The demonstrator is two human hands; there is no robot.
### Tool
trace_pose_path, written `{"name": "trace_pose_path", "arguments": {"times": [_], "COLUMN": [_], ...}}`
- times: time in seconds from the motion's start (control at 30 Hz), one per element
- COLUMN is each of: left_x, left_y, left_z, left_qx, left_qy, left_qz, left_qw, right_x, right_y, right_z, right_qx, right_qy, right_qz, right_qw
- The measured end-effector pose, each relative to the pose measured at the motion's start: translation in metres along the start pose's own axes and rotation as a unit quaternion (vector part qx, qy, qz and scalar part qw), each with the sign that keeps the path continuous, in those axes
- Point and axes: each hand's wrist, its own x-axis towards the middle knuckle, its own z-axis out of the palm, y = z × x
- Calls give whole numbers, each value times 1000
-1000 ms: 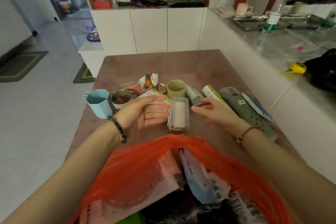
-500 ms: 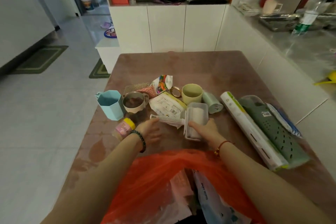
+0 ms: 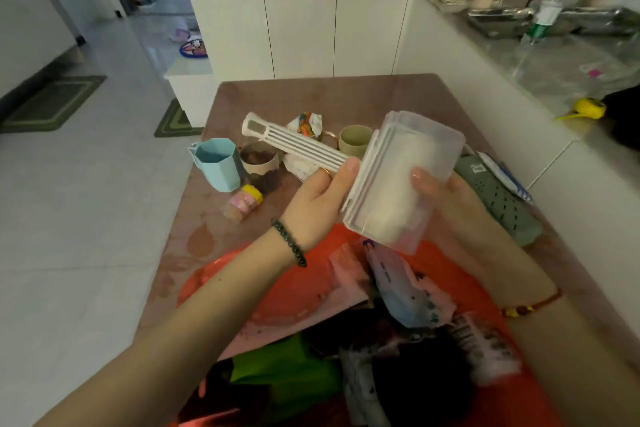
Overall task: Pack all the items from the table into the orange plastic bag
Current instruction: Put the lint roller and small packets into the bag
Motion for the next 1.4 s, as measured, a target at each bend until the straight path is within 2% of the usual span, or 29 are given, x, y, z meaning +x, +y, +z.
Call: {"name": "trace_pose_path", "arguments": {"times": [0.17,0.23,0.33,0.4,0.53,0.7,0.77,0.83,0.87,0.97,1.0,1.1,1.2,1.27,1.3,1.33,1.4], "left_x": [-63,-89,-124,-150,-196,-222,-225,-224,-223,-220,-220,-215,-207,-202,-202,-201,-197], "left_y": [-10,-20,-39,-51,-75,-86,-86,-82,-78,-72,-68,-67,-69,-69,-71,-74,-78], "left_z": [-15,-18,-23,-31,-59,-97,-107,-117,-122,-137,-139,-137,-137,-138,-140,-141,-143], "left_qx": [118,166,264,318,437,557,608,651,655,584,558,519,519,548,562,563,561], "left_qy": [-70,-112,-149,-189,-269,-391,-394,-360,-347,-286,-263,-226,-177,-162,-152,-142,-130], "left_qz": [62,52,22,38,42,25,28,49,70,253,279,185,182,222,225,219,208], "left_qw": [989,978,953,928,857,732,689,667,667,716,736,803,817,790,781,784,790], "right_x": [-62,-87,-125,-146,-174,-175,-167,-159,-155,-142,-139,-134,-146,-162,-173,-185,-205], "right_y": [26,46,74,93,128,148,154,158,158,157,155,148,136,127,122,120,123], "right_z": [-1,-1,5,12,26,57,69,82,88,99,100,94,79,64,57,48,27], "right_qx": [-53,-65,-106,-87,-110,-132,-121,-133,-153,-248,-287,-423,-490,-506,-536,-601,-749], "right_qy": [44,80,98,108,144,123,108,91,81,50,46,51,41,15,-21,-57,-92], "right_qz": [50,71,81,116,147,122,111,100,95,75,82,137,150,121,111,87,28], "right_qw": [996,992,986,983,972,976,980,982,980,965,953,894,858,854,837,792,656]}}
